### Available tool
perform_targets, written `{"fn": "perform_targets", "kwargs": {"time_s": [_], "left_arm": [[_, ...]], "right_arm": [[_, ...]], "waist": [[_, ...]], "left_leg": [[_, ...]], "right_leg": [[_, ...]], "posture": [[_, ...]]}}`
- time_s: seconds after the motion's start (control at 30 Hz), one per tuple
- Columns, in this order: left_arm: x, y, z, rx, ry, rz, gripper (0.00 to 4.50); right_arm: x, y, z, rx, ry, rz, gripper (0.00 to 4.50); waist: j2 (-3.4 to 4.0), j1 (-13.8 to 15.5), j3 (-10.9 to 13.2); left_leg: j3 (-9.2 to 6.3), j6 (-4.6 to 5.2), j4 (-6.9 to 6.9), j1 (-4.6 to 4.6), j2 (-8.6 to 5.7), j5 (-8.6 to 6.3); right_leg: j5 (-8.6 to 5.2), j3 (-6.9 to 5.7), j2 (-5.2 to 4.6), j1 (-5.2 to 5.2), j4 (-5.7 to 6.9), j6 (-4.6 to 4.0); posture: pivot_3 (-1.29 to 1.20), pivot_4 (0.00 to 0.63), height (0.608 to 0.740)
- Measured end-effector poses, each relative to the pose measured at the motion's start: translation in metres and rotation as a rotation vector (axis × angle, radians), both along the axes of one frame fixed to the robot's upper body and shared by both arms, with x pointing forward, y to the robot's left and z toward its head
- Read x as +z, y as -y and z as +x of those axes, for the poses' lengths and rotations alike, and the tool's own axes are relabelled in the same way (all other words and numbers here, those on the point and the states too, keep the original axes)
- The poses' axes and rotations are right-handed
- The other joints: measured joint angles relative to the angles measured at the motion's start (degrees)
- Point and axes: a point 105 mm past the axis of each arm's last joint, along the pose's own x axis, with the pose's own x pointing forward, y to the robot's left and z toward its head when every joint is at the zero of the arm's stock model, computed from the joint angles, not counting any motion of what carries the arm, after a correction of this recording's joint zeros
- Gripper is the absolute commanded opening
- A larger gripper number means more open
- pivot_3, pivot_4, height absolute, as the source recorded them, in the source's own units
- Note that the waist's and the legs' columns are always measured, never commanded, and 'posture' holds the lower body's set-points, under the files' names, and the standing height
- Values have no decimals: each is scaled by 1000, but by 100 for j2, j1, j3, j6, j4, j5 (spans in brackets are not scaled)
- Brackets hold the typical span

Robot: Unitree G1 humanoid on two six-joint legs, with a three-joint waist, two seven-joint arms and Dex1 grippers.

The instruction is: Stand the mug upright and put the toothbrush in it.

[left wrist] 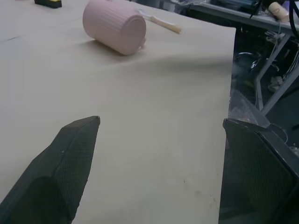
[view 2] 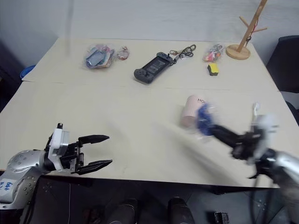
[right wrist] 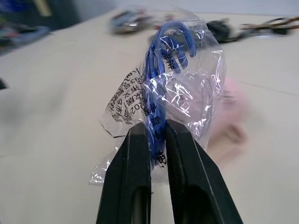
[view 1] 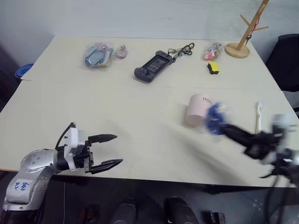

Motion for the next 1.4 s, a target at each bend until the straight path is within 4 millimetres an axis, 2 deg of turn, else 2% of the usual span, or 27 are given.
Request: {"fn": "perform_targets", "kwargs": {"time_s": [0.07,0.1,0.2,0.27,0.37,0.47,0.6,0.7,0.8,0.9,0.97,1.17,1.3,1.4], "left_arm": [[4,8,5,-26,19,-24,4500],[7,13,8,-44,30,-34,4500],[10,21,12,-71,42,-51,4500],[13,27,13,-96,54,-56,4500],[17,31,16,-110,68,-60,4500],[16,30,21,-86,59,-67,4500],[9,22,23,-30,30,-67,4500],[8,16,24,5,31,-59,4500],[5,-2,29,82,30,-37,4500],[2,-25,32,178,48,-13,4500],[0,-40,32,234,65,6,4500],[-11,-83,30,389,52,51,4500],[-13,-89,26,409,38,55,4500],[-9,-80,25,376,38,50,4500]], "right_arm": [[-3,36,3,-132,-33,-48,127],[-10,62,7,-233,-77,-86,127],[-38,120,12,-463,-203,-135,127],[-53,141,19,-558,-254,-132,127],[-64,164,32,-680,-281,-114,127],[-69,179,39,-745,-309,-118,1143],[-76,186,33,-754,-345,-128,2496],[-75,189,22,-753,-337,-125,3461],[-57,180,2,-657,-260,-159,4451],[-34,158,-17,-545,-125,-189,4487],[-30,142,-30,-518,-49,-198,4487],[-61,88,-60,-403,35,-169,4487],[-78,60,-58,-304,3,-124,4487],[-70,31,-32,-198,26,-96,4487]], "waist": [[-2,-25,-1],[-3,-27,-2],[-2,-48,-2],[1,-110,-3],[11,-178,-6],[15,-218,-8],[14,-213,-8],[15,-179,-8],[22,-131,-6],[20,-120,-4],[15,-123,-7],[17,-125,-7],[17,-127,-7],[17,-155,-7]], "left_leg": [[12,7,2,8,-2,-3],[20,12,8,8,-6,-4],[31,19,11,1,-4,-8],[38,-4,12,0,-2,5],[62,-2,11,7,3,5],[65,0,12,5,5,4],[64,3,16,-3,3,2],[66,5,18,-2,2,1],[67,11,14,-1,3,-4],[56,36,13,2,7,-20],[48,33,12,3,8,-22],[40,29,9,4,4,-23],[40,28,10,7,1,-22],[38,14,11,5,2,-14]], "right_leg": [[0,0,1,2,6,0],[0,-1,-1,1,9,1],[0,0,0,-11,12,1],[0,-1,3,-13,16,1],[0,4,8,-16,20,1],[0,5,7,-18,19,1],[0,6,0,-17,13,1],[1,7,-1,-17,13,2],[0,9,2,-17,9,3],[0,11,4,-9,5,3],[1,16,3,-6,2,2],[0,32,-5,-4,1,2],[1,34,-11,-2,2,2],[1,35,-10,-9,8,2]], "posture": [[0,150,740],[0,150,740],[0,150,740],[0,150,740],[0,150,740],[0,150,740],[0,150,740],[0,150,740],[0,150,740],[0,150,740],[0,150,740],[0,150,740],[0,150,740],[0,150,740]]}}
